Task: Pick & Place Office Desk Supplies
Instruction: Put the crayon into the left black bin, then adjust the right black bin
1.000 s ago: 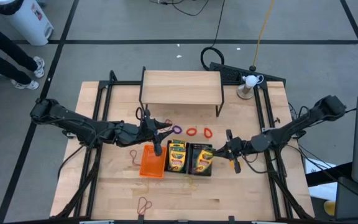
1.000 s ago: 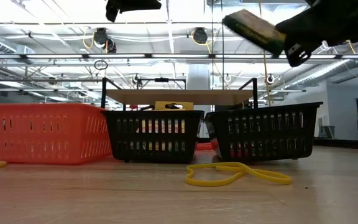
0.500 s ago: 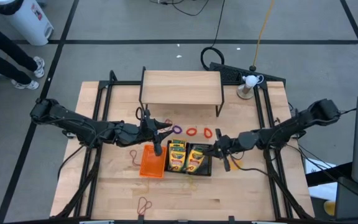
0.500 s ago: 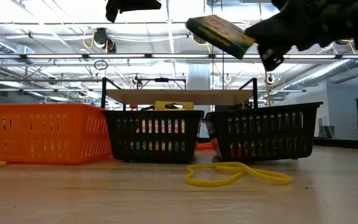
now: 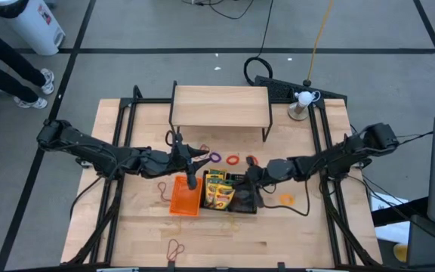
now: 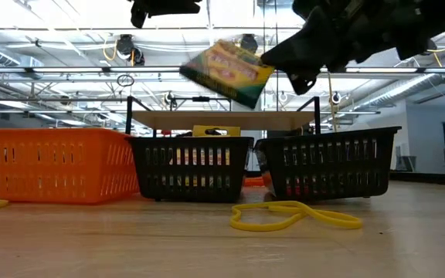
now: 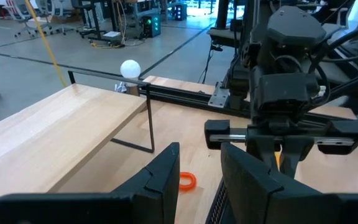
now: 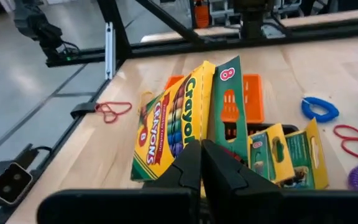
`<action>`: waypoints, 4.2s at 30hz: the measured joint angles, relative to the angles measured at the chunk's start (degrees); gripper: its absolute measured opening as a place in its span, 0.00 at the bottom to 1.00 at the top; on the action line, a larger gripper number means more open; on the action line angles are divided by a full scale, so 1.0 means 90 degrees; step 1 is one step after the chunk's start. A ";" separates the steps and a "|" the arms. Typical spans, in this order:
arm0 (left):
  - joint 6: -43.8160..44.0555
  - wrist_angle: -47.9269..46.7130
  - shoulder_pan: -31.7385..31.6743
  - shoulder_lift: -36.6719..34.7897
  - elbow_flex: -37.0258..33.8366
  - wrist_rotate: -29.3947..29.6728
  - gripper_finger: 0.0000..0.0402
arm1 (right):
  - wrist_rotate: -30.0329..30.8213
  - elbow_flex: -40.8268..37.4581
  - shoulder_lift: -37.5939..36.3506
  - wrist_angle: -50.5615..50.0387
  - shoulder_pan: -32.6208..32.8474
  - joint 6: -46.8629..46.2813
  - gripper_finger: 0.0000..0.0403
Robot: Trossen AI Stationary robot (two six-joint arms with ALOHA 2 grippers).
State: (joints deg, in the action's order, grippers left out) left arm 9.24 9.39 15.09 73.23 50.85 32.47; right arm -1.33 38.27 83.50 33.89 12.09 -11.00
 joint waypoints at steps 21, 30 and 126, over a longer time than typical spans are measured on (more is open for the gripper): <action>0.0067 -0.0062 0.0000 0.0000 0.0000 0.0000 0.30 | -0.0170 0.0312 0.0311 -0.0622 -0.0599 0.0485 0.00; 0.0084 -0.0013 -0.0002 0.0000 0.0000 0.0000 0.30 | -0.0173 0.0312 0.0311 -0.0706 -0.0599 0.0651 0.00; -0.1117 0.0130 -0.0546 -0.0027 0.0000 -0.0479 0.30 | 0.1462 -0.0696 -0.2533 -0.2164 0.1332 -0.1798 0.28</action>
State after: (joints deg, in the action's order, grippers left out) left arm -0.81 10.55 10.18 72.99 50.85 28.16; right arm 11.84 32.01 60.70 14.41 24.08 -27.18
